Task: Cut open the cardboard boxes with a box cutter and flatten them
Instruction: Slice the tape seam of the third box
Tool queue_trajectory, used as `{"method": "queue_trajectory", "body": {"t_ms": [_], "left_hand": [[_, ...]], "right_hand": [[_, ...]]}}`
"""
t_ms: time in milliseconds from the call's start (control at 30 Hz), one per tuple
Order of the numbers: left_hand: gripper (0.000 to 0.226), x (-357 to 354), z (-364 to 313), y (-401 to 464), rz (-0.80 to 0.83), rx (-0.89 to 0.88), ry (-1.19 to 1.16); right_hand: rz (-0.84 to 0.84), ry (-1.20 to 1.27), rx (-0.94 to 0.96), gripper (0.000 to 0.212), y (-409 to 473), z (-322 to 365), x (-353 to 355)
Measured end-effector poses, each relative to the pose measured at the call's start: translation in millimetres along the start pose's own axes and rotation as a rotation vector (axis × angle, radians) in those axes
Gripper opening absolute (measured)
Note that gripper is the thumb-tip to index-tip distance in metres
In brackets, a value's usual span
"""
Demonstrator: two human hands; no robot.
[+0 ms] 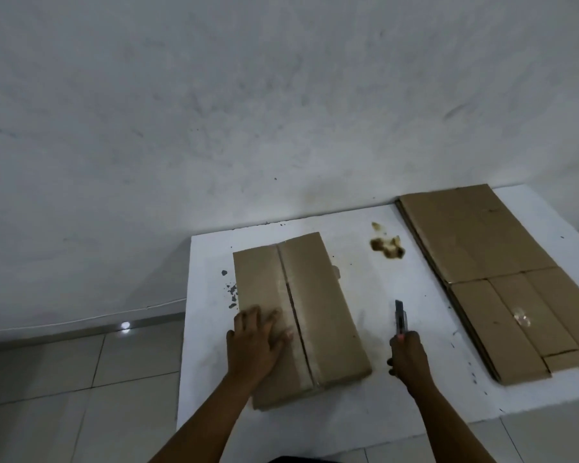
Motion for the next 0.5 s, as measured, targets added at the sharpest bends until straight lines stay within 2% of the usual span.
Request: {"method": "queue_trajectory", "body": {"t_ms": [67,167,233,400,500], "left_hand": [[0.062,4.9,-1.7,-5.8,-0.078,-0.047,0.025],[0.068,5.9,3.0,-2.6,-0.079,-0.038,0.008],[0.083,7.7,8.8,9.8,-0.019,-0.003,-0.018],[0.144,-4.0,18.5,47.6,0.244,-0.042,-0.106],[0.143,-23.2,26.2,58.3,0.301,-0.074,-0.141]], "right_hand": [[-0.008,0.023,0.114,0.006,-6.2,29.1,4.1],[0.011,-0.002,0.272,0.012,-16.7,71.3,-5.2],[0.08,-0.052,0.367,0.017,-27.5,98.8,-23.2],[0.273,-0.23,0.647,0.014,-56.1,157.7,-86.2],[0.332,-0.303,0.73,0.011,-63.9,184.9,-118.4]]}}
Point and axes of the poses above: each hand's wrist, its own y-axis towards the middle knuckle, its own x-axis out of the back of the hand, z = x × y, the point moved 7 cm from there along y, towards the middle knuckle, and after that the axes turned 13 degrees about -z, right-handed, at the moved point
